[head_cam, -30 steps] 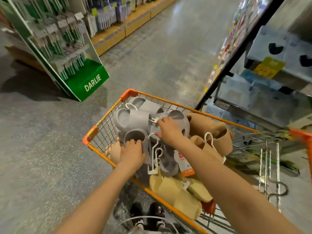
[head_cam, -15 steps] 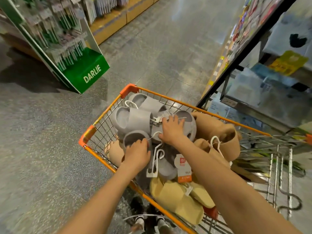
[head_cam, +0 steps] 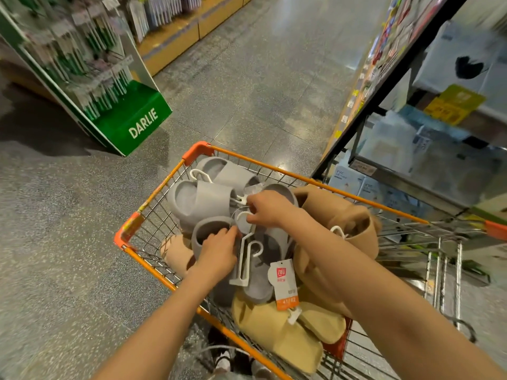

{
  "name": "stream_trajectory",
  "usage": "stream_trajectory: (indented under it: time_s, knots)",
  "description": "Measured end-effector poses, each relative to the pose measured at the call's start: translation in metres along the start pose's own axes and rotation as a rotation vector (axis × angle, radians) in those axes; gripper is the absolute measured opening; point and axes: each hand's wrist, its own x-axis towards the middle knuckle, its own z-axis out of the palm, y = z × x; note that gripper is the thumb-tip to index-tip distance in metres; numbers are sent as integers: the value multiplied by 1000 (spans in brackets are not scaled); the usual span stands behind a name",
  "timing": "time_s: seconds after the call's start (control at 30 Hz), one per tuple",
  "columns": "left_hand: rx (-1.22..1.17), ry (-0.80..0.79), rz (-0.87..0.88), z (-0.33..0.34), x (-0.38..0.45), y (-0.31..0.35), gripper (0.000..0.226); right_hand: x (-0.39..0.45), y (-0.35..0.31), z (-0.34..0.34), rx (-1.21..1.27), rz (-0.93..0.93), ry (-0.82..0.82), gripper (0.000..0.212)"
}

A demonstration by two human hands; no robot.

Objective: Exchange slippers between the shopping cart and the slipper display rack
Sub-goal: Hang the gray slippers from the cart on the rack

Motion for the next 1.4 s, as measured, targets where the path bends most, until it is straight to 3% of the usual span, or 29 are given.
stream_trajectory:
  time_s: [0.27,0.6,0.73,0.87,1.0,1.13,1.23,1.3,1.4]
  knots:
    - [-7,156,-21,-23,-5,7,36,-13,-19,-29,45,-124,115,9]
    - [91,304,-10,-58,-37,19,50,-49,-48,-54,50,-265,411,28]
    - [84,441,-40,-78,-66,14,44,-68,-80,-75,27,-474,736,29]
    - [84,644,-70,-107,-116,5,44,-72,-121,-98,-151,-699,1056,10]
    - [117,893,-143,-132,-185,-7,57,-82,-185,-129,-13,-915,1258,10]
    - [193,1143,-292,-137,-264,-17,33,-96,-255,-143,122,-1118,1411,5]
    - [150,1343,-452,-134,-325,-22,11,-123,-319,-142,194,-1306,1373,11]
    - [116,1469,-492,-127,-368,-28,20,-146,-363,-135,213,-1398,1289,18]
    - [163,1468,-640,-113,-431,-45,32,-185,-426,-116,241,-1511,1152,26]
